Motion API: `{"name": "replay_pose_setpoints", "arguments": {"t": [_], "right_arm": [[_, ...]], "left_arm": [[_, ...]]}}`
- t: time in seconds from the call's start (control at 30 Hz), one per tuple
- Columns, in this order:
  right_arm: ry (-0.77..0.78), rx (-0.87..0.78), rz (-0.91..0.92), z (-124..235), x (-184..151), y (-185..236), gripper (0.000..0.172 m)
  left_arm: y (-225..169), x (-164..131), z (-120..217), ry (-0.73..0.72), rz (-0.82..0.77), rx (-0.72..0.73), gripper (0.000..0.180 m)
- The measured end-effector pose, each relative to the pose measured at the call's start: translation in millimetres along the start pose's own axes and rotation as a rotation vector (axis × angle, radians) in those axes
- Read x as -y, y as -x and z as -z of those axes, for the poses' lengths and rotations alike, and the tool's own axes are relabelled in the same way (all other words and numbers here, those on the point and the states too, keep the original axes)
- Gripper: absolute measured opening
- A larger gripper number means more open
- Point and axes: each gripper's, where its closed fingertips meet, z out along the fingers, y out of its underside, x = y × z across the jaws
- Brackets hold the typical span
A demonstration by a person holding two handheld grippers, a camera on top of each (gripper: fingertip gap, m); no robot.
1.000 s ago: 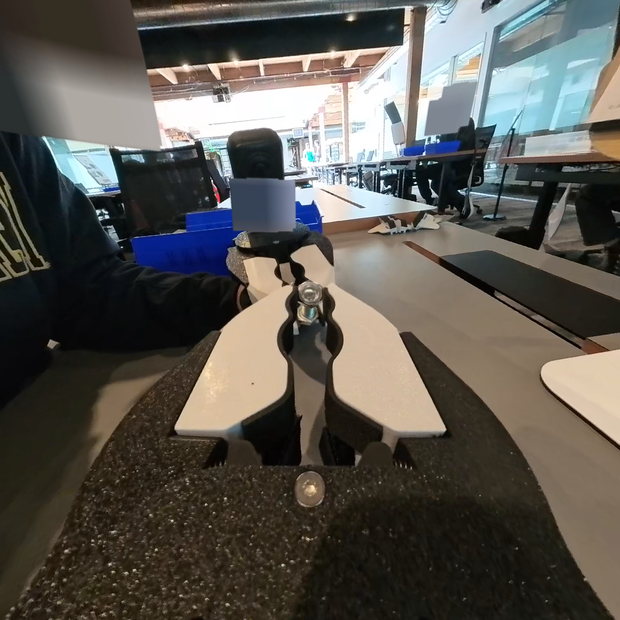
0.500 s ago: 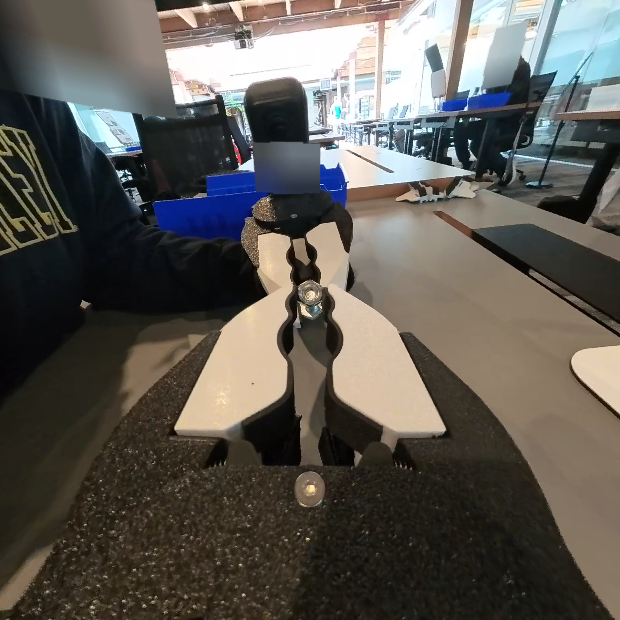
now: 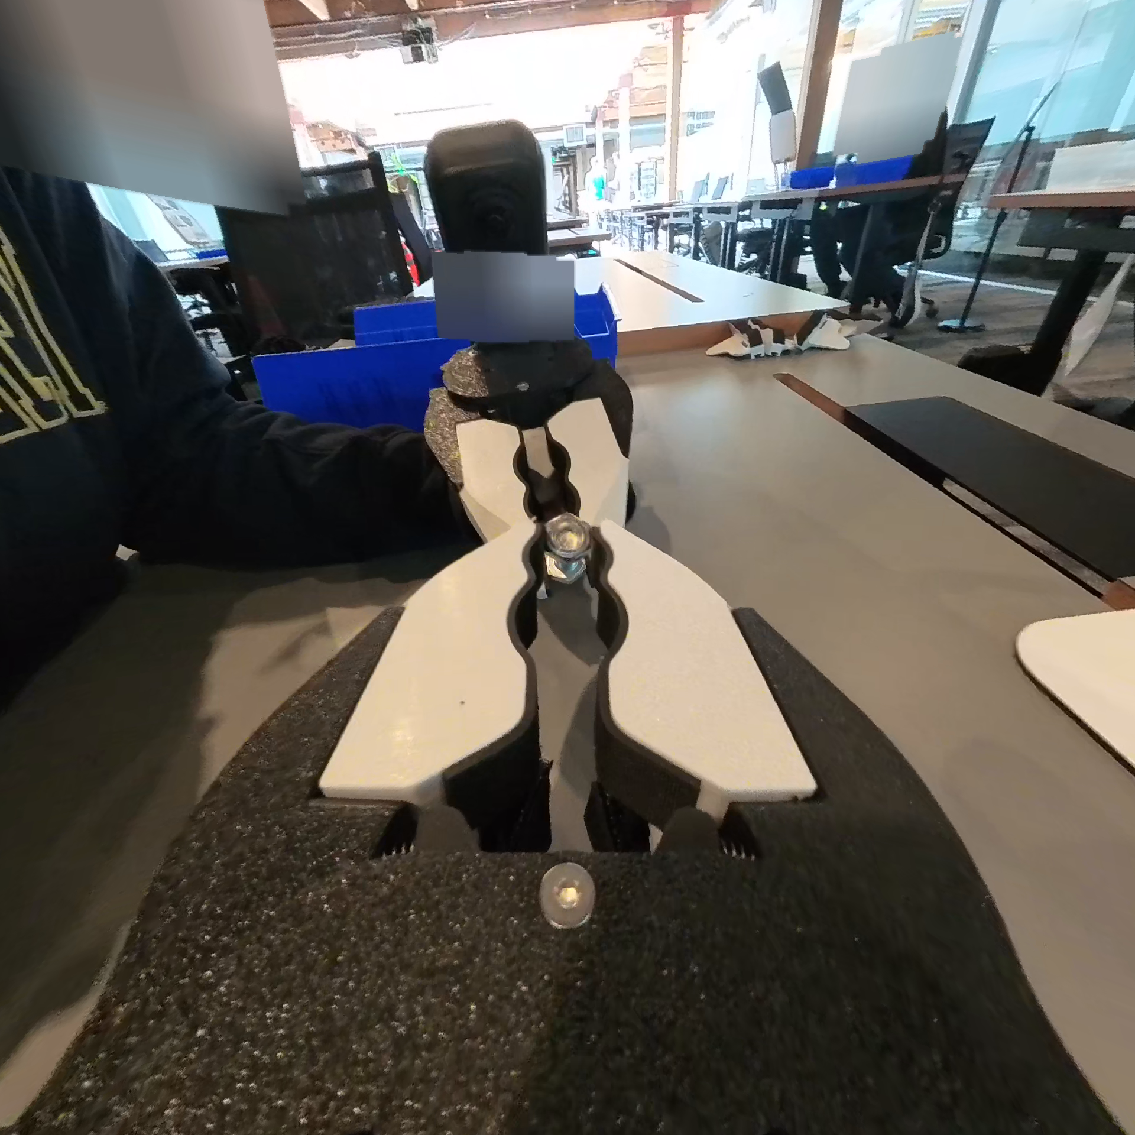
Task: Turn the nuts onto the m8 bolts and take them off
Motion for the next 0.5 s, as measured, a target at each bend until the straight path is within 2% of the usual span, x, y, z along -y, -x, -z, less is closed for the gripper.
{"name": "replay_pose_setpoints", "arguments": {"t": [0.1,0.27,0.5], "right_arm": [[-0.003,-0.064,-0.038,-2,1,-10,0.014],[-0.07,-0.192,-0.181,-12,8,-28,0.014],[-0.154,-0.39,-0.414,-20,7,-50,0.014]], "left_arm": [[8,0,1,-0.001,0.014,0.066,0.014],[29,2,8,-0.023,0.023,0.255,0.014],[51,-3,15,0.067,-0.014,0.527,0.014]]}}
